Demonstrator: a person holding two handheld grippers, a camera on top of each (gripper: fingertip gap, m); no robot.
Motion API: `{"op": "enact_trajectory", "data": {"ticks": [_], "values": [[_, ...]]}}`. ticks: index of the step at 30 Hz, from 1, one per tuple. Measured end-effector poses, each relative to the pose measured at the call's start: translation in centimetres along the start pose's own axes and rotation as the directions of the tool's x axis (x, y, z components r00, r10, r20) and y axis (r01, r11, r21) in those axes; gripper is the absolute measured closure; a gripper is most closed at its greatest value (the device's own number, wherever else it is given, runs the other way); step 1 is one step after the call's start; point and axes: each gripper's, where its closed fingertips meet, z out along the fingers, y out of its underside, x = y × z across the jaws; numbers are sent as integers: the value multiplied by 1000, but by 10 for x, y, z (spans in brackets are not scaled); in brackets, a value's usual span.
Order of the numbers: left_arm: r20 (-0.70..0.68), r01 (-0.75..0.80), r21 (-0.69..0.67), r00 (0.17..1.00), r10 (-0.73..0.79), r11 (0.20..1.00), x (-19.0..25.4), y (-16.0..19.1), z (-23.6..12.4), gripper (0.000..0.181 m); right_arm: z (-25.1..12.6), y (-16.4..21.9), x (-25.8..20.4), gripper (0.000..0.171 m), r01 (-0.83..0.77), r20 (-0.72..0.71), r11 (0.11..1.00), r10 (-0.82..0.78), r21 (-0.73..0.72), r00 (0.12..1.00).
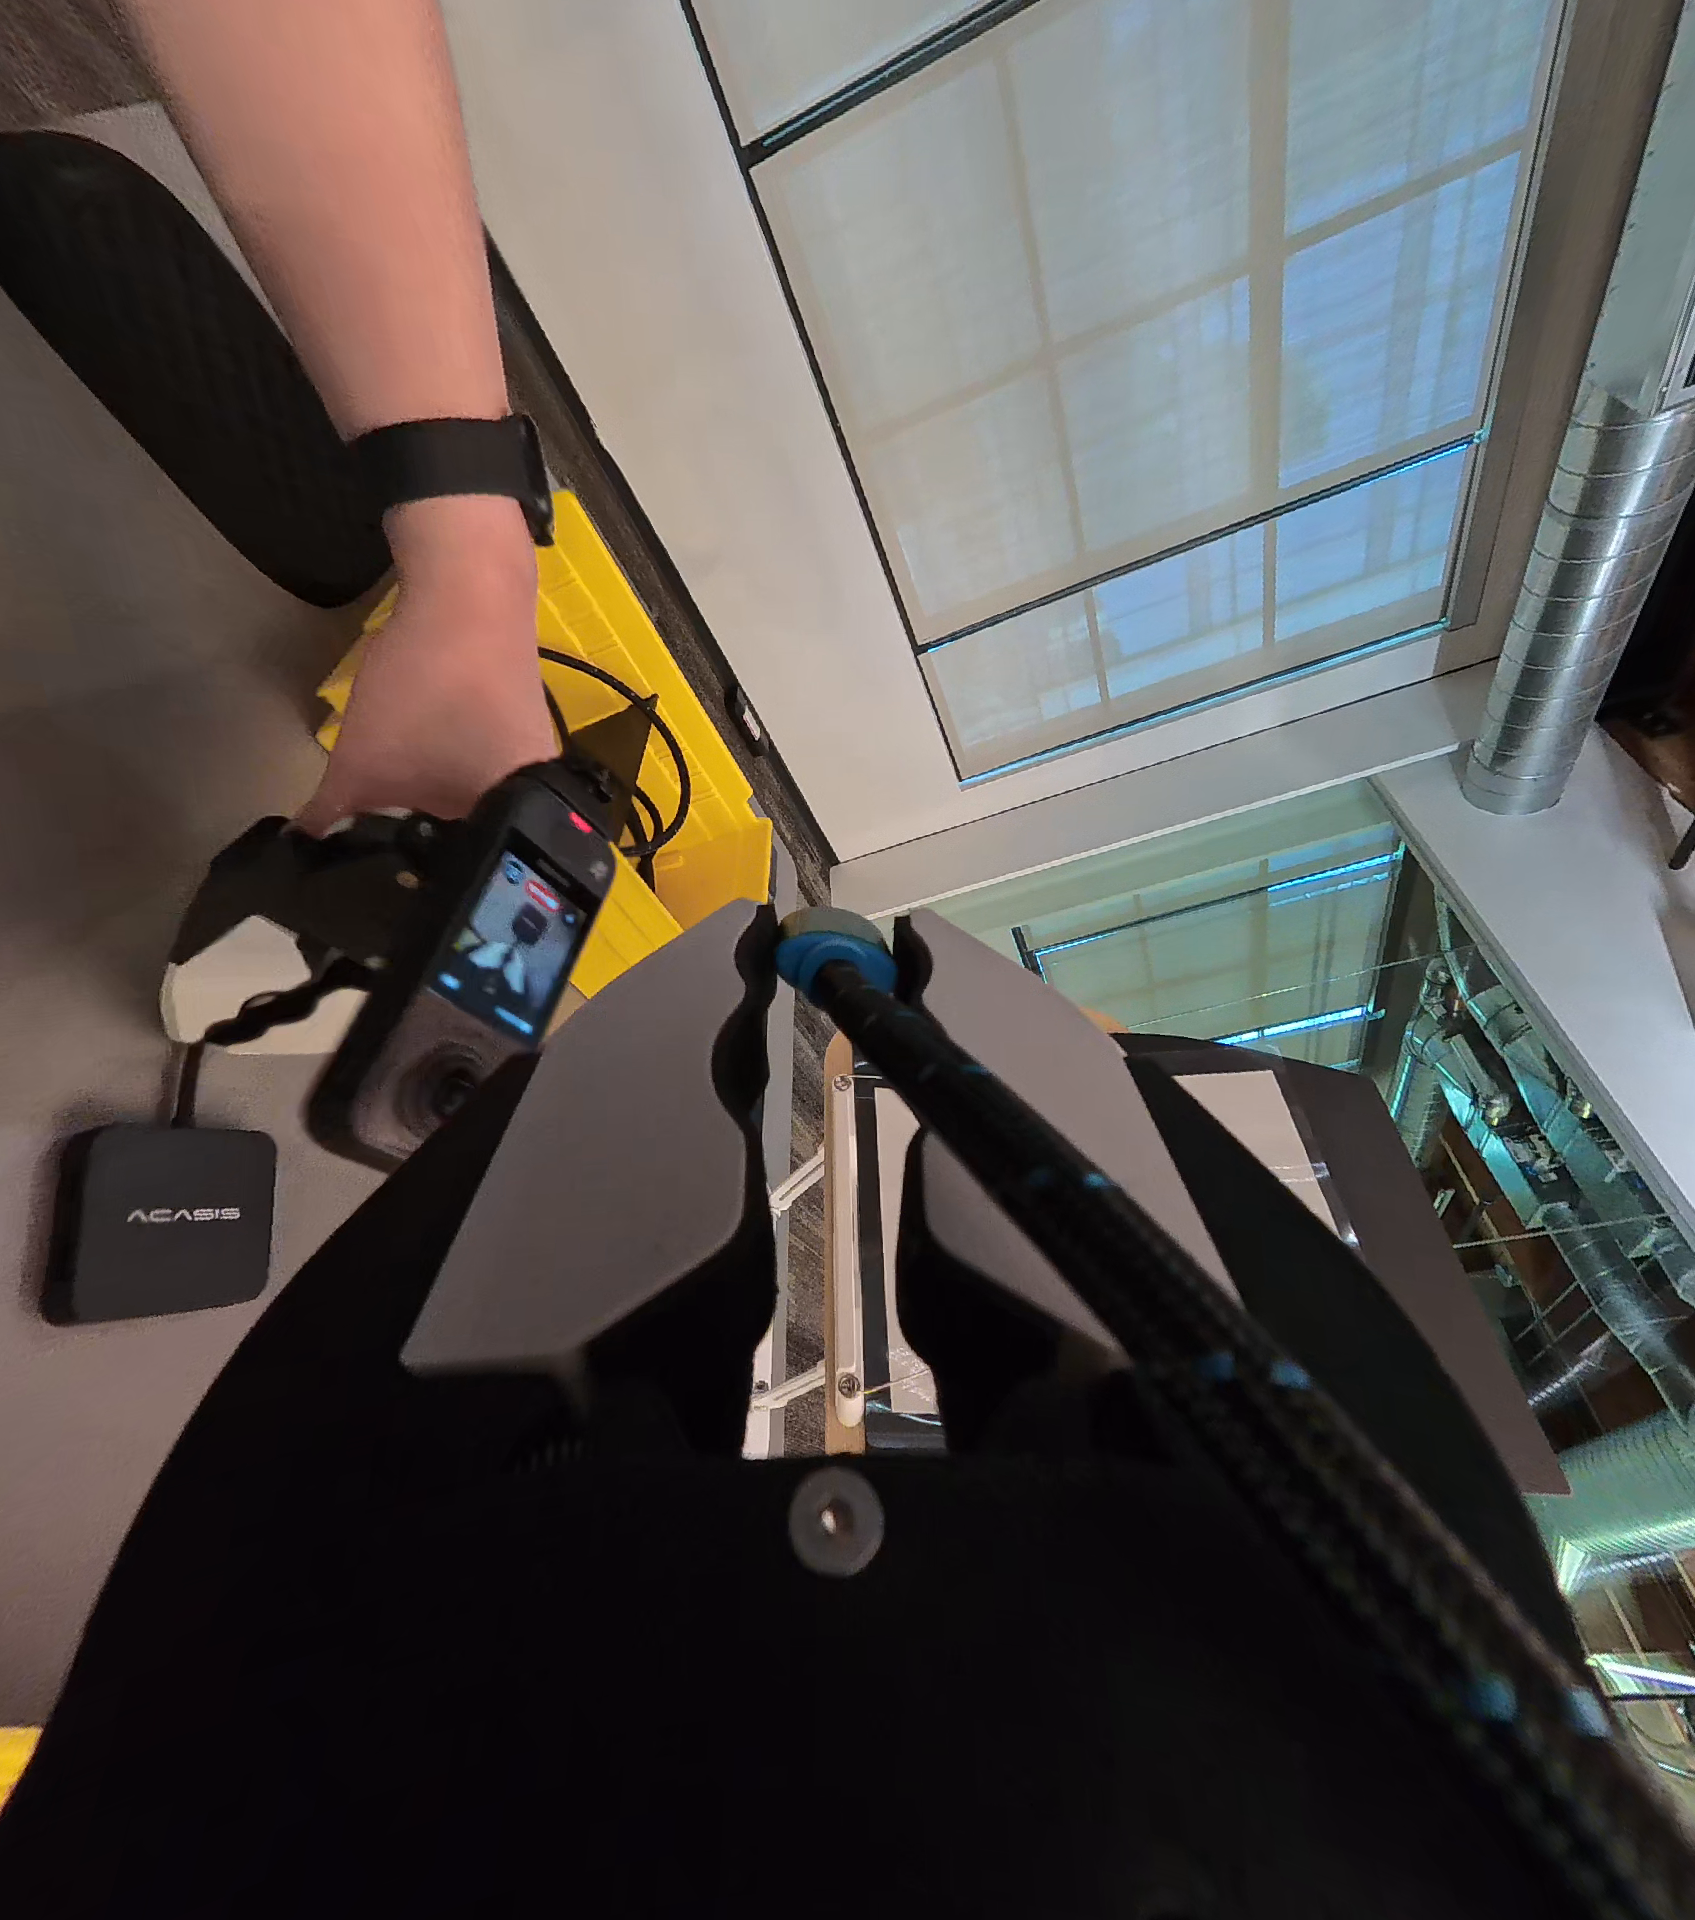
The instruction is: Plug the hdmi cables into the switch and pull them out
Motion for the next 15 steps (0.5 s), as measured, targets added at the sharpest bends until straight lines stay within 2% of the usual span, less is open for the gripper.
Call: {"op": "enact_trajectory", "data": {"ticks": [1, 3, 5, 7, 11, 13, 15], "values": [[-20, 69, -2, 997, -69, 998, -4, 1, 0, 174, 0, 0, 1, 149, 2, -3, 1000, -2, -1, 1000], [-73, 192, 27, 979, -190, 981, -9, -2, -2, 156, -2, -1, 2, 149, 3, -8, 1000, -3, 0, 1000], [-122, 259, 100, 961, -247, 961, -8, -12, -7, 136, -5, -2, 5, 149, 2, -17, 1000, -2, 7, 1000], [-125, 307, 143, 949, -290, 941, -11, -21, -10, 98, -9, -3, 7, 149, 0, -26, 1000, 0, 9, 1000], [-198, 441, 139, 890, -411, 887, -5, -40, -7, 98, -16, -2, 13, 150, -6, -47, 1000, 7, 13, 999], [-151, 510, 107, 857, -493, 854, -12, -42, -3, 96, -18, -2, 15, 150, -8, -55, 1000, 9, 14, 998], [-123, 594, 72, 802, -584, 801, -13, -44, -2, 86, -20, -2, 16, 150, -6, -61, 1000, 6, 12, 998]]}}
